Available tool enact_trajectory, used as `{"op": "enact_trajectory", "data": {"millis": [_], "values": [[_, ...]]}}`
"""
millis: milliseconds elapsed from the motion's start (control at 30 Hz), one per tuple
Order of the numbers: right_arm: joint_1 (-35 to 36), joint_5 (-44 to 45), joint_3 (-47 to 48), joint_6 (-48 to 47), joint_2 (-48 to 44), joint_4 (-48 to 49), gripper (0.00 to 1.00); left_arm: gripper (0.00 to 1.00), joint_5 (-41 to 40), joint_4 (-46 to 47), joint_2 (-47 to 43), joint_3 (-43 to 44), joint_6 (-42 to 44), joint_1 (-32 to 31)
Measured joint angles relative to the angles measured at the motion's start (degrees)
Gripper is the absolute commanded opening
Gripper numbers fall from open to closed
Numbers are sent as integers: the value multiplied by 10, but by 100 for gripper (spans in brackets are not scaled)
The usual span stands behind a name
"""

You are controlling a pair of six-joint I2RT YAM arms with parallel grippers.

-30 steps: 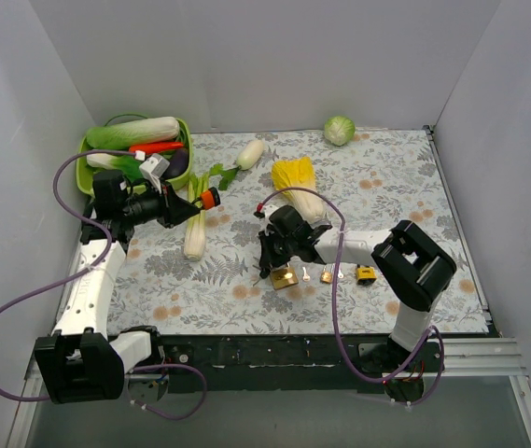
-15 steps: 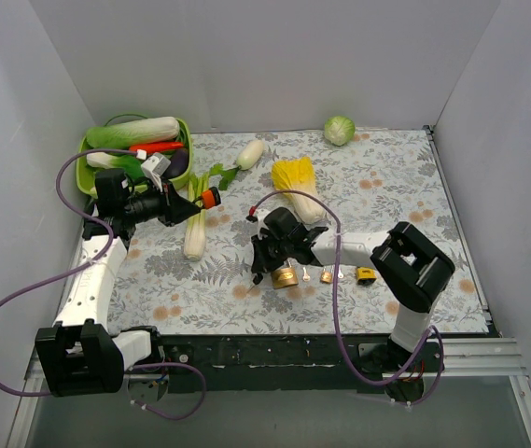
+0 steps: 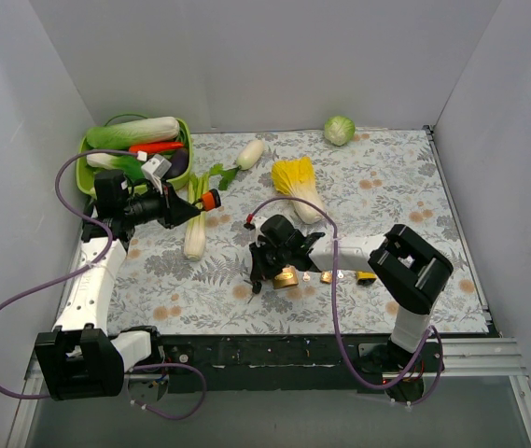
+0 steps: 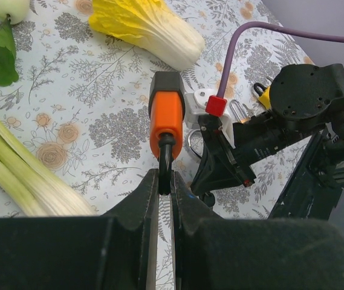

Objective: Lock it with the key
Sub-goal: Place the key at the center of the board.

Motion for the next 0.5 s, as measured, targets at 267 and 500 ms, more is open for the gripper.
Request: {"op": "enact_trajectory", "data": {"millis": [267,500], "values": [[-13,10,8,-15,0,1,1,0,8,-22,0,0,13,0],[-18,19,12,-25,0,1,5,0,9,-35,0,0,23,0]]}}
